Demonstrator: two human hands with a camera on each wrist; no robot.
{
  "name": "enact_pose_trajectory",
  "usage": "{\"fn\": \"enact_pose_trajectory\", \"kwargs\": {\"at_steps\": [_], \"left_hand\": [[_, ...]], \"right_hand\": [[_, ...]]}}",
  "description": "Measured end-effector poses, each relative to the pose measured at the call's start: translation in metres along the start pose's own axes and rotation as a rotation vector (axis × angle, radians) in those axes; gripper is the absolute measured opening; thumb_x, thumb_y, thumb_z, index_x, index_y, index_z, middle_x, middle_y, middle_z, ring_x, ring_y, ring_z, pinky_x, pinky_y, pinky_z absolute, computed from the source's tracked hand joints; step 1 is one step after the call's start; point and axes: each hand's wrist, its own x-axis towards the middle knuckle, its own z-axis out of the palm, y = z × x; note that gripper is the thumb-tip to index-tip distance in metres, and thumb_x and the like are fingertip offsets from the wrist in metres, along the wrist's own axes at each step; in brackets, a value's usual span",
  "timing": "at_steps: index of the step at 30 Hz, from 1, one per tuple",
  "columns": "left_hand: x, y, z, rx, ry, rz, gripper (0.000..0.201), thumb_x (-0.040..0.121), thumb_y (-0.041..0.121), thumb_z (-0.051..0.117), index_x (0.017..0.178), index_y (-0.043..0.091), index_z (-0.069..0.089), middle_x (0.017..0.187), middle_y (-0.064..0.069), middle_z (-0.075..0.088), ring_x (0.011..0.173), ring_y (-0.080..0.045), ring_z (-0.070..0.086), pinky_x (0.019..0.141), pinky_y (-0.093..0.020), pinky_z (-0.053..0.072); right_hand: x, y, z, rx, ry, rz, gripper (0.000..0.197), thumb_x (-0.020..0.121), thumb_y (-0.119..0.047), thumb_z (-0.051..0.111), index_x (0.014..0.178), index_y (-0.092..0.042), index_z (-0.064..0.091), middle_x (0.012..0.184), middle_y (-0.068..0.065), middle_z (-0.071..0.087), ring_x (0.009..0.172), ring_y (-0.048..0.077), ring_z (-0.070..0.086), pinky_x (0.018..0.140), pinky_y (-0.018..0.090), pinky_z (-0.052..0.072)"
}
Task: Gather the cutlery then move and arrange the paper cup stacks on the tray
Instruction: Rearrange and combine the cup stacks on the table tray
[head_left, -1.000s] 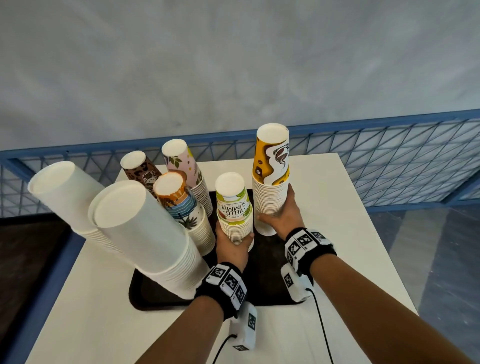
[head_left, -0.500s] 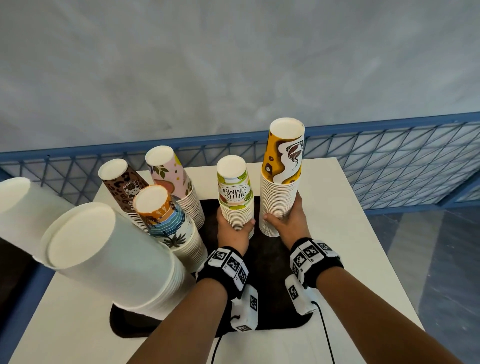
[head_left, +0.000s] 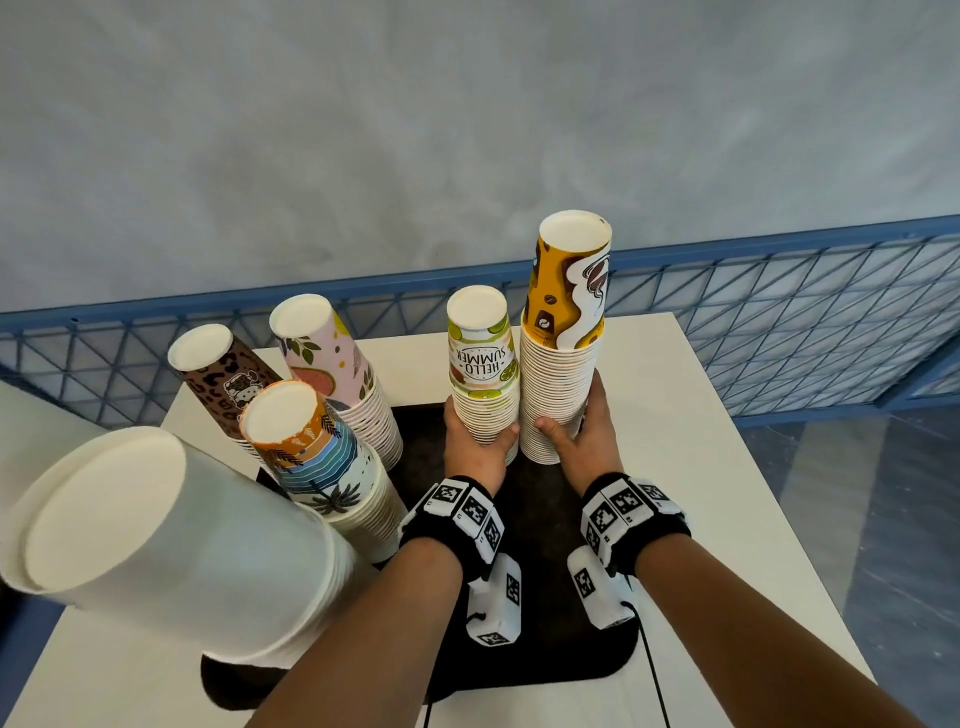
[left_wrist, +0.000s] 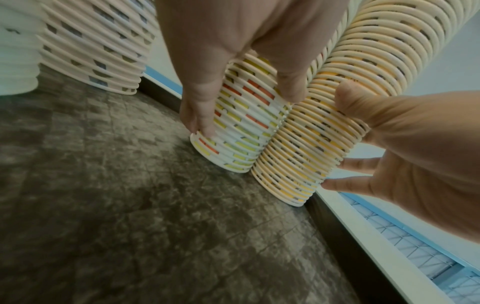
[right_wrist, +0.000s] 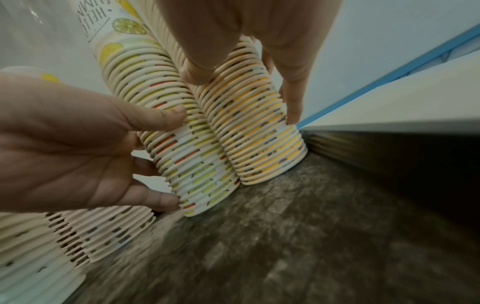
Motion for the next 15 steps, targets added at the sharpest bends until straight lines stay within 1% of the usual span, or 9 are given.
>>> {"fn": "enact_pose_trajectory", "kwargs": {"at_steps": [2,5,6,7,9,11,13,15], "left_hand": [[0.003,0.001,0.003,-0.006,0.011,-0.002,0.083,0.077,0.018,0.073,0.144,0.017,0.023,0.141,-0.007,0.045,0.13,-0.027,0.043,0.106,-0.035,0.034],[0.006,-0.001,0.006,-0.005,0.032,0.001,0.084,0.076,0.02,0.074,0.143,0.018,0.024,0.141,-0.006,0.045,0.13,-0.027,0.043,0.106,-0.035,0.034],[0.007,-0.002,0.006,-0.007,0.032,0.004,0.084,0.076,0.02,0.074,0.143,0.018,0.024,0.141,-0.006,0.045,0.13,-0.027,0.043,0.106,-0.035,0.034],[0.007,-0.003,0.006,-0.009,0.03,0.009,0.083,0.076,0.02,0.074,0.143,0.018,0.024,0.141,-0.005,0.045,0.13,-0.027,0.043,0.106,-0.035,0.034],[0.009,-0.005,0.006,-0.016,0.029,0.017,0.083,0.075,0.019,0.074,0.143,0.019,0.025,0.141,-0.005,0.046,0.13,-0.026,0.043,0.107,-0.034,0.033],[0.012,-0.005,0.006,-0.025,0.035,0.027,0.083,0.075,0.017,0.074,0.143,0.019,0.025,0.141,-0.005,0.046,0.13,-0.025,0.042,0.105,-0.031,0.032],[0.015,-0.005,0.007,-0.027,0.042,0.043,0.082,0.075,0.016,0.074,0.142,0.018,0.026,0.141,-0.005,0.046,0.13,-0.024,0.042,0.103,-0.029,0.031],[0.016,-0.006,0.007,-0.024,0.051,0.057,0.082,0.075,0.017,0.074,0.142,0.018,0.027,0.14,-0.005,0.046,0.13,-0.024,0.043,0.104,-0.029,0.032]], "right_hand": [[0.001,0.0,0.003,0.012,0.003,-0.003,0.086,0.072,-0.025,0.067,0.144,-0.015,0.021,0.146,0.004,0.036,0.134,0.016,0.033,0.109,0.029,0.027],[0.001,0.003,0.005,0.016,0.022,-0.002,0.088,0.072,-0.029,0.064,0.145,-0.014,0.018,0.148,0.005,0.033,0.137,0.018,0.031,0.112,0.031,0.027],[0.001,0.004,0.005,0.005,0.026,-0.008,0.089,0.072,-0.03,0.066,0.145,-0.014,0.017,0.148,0.005,0.032,0.137,0.018,0.031,0.112,0.032,0.028],[0.0,0.005,0.005,-0.014,0.024,-0.012,0.091,0.072,-0.027,0.07,0.145,-0.015,0.017,0.148,0.005,0.032,0.137,0.017,0.031,0.11,0.031,0.028],[0.002,0.009,0.002,-0.06,0.0,0.013,0.098,0.068,-0.015,0.078,0.145,-0.017,0.017,0.147,0.005,0.032,0.136,0.017,0.031,0.107,0.028,0.029],[0.005,0.014,0.0,-0.095,-0.03,0.072,0.101,0.066,-0.005,0.077,0.145,-0.018,0.017,0.147,0.005,0.032,0.137,0.019,0.03,0.11,0.03,0.028],[0.006,0.018,-0.001,-0.103,-0.035,0.097,0.099,0.067,-0.003,0.076,0.146,-0.018,0.018,0.149,0.004,0.032,0.138,0.02,0.029,0.114,0.036,0.027],[0.006,0.02,0.001,-0.101,-0.03,0.094,0.095,0.07,-0.003,0.073,0.146,-0.018,0.018,0.15,0.004,0.032,0.138,0.02,0.029,0.114,0.036,0.027]]}}
